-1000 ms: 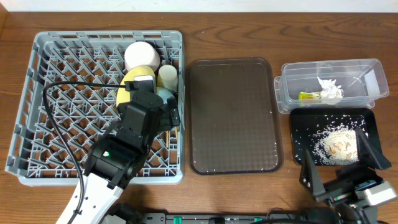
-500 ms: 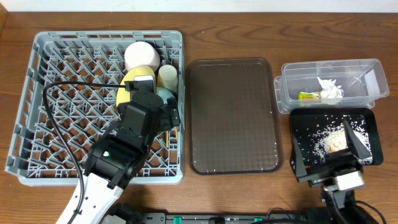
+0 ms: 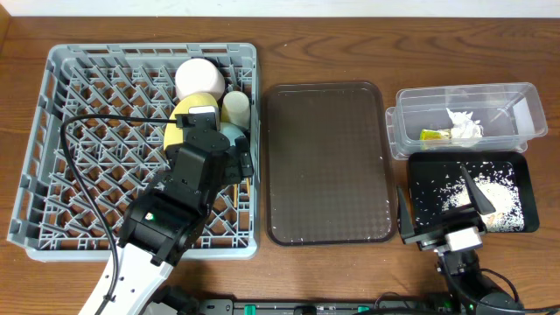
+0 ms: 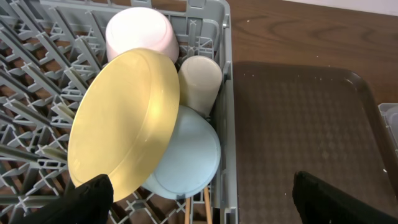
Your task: Sort waste into correct bins and load items into the dishwasher rack
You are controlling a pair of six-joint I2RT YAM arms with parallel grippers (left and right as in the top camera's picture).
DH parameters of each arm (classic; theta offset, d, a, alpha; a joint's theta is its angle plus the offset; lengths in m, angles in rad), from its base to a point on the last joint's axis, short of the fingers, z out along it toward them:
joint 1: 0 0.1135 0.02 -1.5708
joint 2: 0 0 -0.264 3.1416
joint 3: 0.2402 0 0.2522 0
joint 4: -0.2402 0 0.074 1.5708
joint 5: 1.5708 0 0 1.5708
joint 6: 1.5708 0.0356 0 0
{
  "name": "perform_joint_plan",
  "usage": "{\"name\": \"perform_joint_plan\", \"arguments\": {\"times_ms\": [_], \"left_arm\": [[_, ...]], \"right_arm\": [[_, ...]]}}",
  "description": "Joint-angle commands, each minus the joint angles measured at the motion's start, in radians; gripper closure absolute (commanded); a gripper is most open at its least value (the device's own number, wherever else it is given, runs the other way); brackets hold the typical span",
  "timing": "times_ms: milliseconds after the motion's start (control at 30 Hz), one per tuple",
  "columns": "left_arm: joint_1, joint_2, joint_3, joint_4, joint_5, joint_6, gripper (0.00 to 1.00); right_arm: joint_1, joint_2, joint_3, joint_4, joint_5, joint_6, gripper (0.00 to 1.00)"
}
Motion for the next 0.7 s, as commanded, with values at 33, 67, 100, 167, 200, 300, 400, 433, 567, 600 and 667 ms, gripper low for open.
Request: {"name": "perform_joint_plan", "arguments": {"times_ms": [33,67,100,167,200,300,400,433,567,600,667], "left_arm": [[0.003,0.003,0.021,0.001,-0.016,0.009,0.07],[0.003,0.003,0.021,0.001,-0.016,0.009,0.07],[0.003,0.003,0.021,0.001,-0.016,0.009,0.07],[0.003,0.003,0.021,0.001,-0.016,0.01,0.07],[0.003,0.003,0.021,0.001,-0.016,0.009,0.07],[0.003,0.003,0.021,0.001,-0.016,0.009,0.07],[0.003,0.003,0.021,0.001,-0.016,0.009,0.07],[0.003,0.003,0.021,0.001,-0.016,0.009,0.07],[0.003,0.003,0.021,0.001,-0.016,0.009,0.07],[0.003,0.003,0.021,0.001,-0.016,0.009,0.07],[0.003,0.003,0.021,0.001,-0.016,0.01,0.07]], "right_arm": [[0.006,-0.007,-0.003,-0.051,0.0,-0.06,0.01],[0.006,-0.007,-0.003,-0.09,0.0,-0.071,0.01],[0.006,-0.007,-0.003,-0.14,0.0,-0.08,0.01],[0.006,-0.007,-0.003,-0.247,0.0,-0.104,0.01],[0.006,-0.007,-0.003,-0.303,0.0,-0.115,0.01],[0.006,-0.007,-0.003,-0.434,0.001,-0.164,0.01],[0.006,-0.007,-0.003,-0.544,0.042,-0.171,0.01],[0.006,-0.007,-0.003,-0.554,0.065,-0.16,0.01],[0.006,-0.007,-0.003,-0.51,0.158,-0.147,0.01],[0.006,-0.008,-0.003,-0.485,0.205,-0.109,0.01],[0.006,-0.007,-0.003,-0.44,0.317,-0.013,0.01]]}}
